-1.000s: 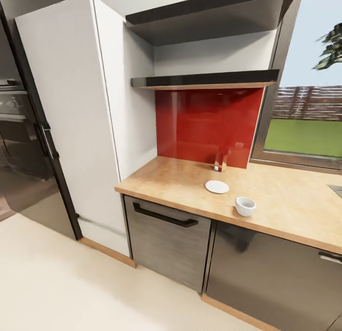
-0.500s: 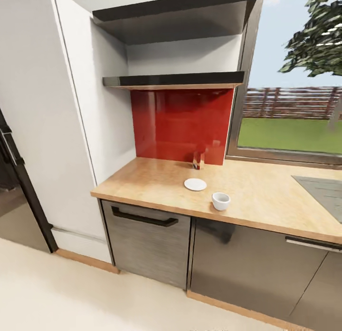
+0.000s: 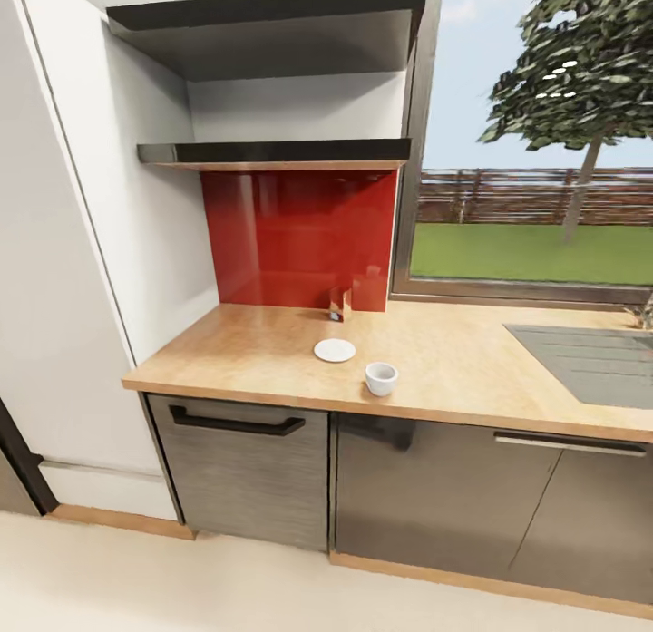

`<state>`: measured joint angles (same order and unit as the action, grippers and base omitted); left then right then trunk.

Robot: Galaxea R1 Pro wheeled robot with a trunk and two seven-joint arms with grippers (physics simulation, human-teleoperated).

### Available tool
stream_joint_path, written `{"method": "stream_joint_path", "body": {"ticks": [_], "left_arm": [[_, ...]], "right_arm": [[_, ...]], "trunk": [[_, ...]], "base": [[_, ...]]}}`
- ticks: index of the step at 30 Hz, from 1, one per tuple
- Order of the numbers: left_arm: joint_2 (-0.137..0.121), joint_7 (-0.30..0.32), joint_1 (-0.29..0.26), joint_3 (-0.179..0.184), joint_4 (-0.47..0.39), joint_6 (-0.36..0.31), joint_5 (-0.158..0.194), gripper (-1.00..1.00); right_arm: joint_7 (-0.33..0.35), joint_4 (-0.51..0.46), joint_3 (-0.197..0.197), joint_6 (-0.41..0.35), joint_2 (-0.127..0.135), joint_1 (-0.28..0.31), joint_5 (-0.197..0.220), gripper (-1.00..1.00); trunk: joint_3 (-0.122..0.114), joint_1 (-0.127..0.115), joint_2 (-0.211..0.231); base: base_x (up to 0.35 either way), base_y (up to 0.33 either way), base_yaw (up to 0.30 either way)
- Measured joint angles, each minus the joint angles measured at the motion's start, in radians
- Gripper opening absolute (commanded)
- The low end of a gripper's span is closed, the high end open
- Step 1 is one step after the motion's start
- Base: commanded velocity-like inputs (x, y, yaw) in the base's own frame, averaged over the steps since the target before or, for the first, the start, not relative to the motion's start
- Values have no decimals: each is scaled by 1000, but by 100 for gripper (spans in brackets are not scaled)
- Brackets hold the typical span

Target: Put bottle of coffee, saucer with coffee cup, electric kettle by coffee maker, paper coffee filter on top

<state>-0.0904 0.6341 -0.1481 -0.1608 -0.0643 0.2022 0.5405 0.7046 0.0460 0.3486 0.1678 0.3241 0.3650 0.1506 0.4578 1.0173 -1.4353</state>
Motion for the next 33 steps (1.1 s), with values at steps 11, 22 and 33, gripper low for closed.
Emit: {"method": "stream_joint_path", "body": {"ticks": [11, 22, 33], "left_arm": [[0, 2, 0, 0, 0, 0, 0, 100], [0, 2, 0, 0, 0, 0, 0, 100], [0, 9, 0, 8, -3, 0, 0, 100]], "right_arm": [[3, -1, 0, 0, -1, 0, -1, 100], [3, 1, 0, 5, 3, 0, 0, 100], [4, -2, -2, 2, -2, 0, 5, 100]], "trunk": [[0, 0, 0], [0, 0, 0], [0, 0, 0]], "base": [[58, 281, -35], [1, 80, 0], [0, 1, 0]]}}
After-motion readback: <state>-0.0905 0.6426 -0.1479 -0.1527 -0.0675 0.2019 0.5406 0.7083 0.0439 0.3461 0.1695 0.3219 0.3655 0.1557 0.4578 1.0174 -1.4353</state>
